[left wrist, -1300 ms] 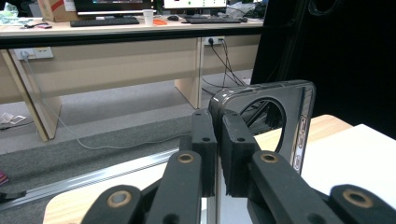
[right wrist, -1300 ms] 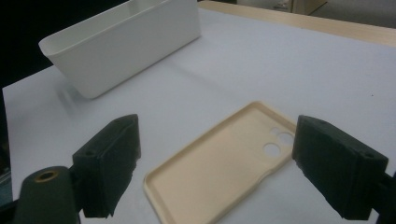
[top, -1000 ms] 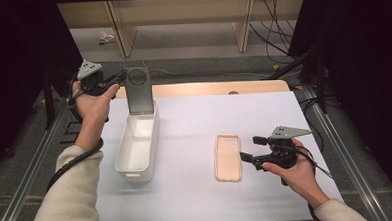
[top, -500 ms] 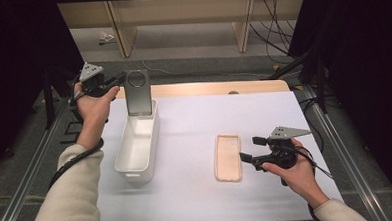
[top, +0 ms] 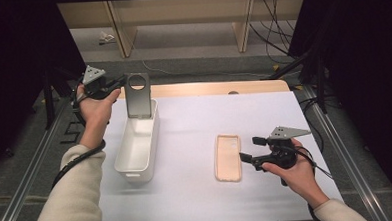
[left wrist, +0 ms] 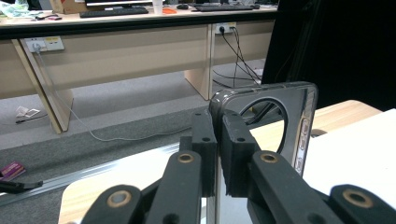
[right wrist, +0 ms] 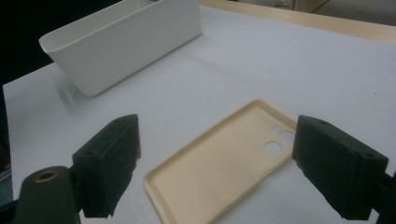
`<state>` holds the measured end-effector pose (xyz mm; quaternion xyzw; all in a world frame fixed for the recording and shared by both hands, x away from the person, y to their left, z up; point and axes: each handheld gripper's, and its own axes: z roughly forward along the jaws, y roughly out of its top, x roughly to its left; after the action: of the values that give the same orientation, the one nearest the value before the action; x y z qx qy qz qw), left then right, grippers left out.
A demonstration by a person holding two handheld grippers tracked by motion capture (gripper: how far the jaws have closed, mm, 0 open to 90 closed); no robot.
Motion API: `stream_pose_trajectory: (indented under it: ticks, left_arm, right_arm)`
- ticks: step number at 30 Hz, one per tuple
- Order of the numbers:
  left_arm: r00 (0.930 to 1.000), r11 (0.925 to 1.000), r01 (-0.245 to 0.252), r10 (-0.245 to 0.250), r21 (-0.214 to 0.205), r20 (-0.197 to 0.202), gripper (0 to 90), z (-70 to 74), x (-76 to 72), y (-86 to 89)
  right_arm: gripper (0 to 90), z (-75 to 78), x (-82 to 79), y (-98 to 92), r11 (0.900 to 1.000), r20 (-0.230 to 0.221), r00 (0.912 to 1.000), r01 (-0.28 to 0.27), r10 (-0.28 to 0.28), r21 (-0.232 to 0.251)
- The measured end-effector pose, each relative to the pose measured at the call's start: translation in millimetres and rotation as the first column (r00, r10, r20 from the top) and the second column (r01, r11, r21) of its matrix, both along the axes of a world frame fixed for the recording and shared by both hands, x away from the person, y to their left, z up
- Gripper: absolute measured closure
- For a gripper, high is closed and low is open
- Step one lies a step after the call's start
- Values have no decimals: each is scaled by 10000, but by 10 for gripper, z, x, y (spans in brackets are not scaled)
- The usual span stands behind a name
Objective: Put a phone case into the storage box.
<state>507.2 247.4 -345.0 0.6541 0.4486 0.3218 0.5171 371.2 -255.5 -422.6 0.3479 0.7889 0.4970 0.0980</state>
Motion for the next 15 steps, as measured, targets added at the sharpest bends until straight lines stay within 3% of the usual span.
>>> stream_pose_trajectory:
  ticks: [15]
  left_arm:
    - [9998, 10000, -70, 70, 7, -168, 843, -139, 45, -10]
  right_arm:
    - [163, -6, -3, 7, 10000, -27, 10000, -43, 43, -40]
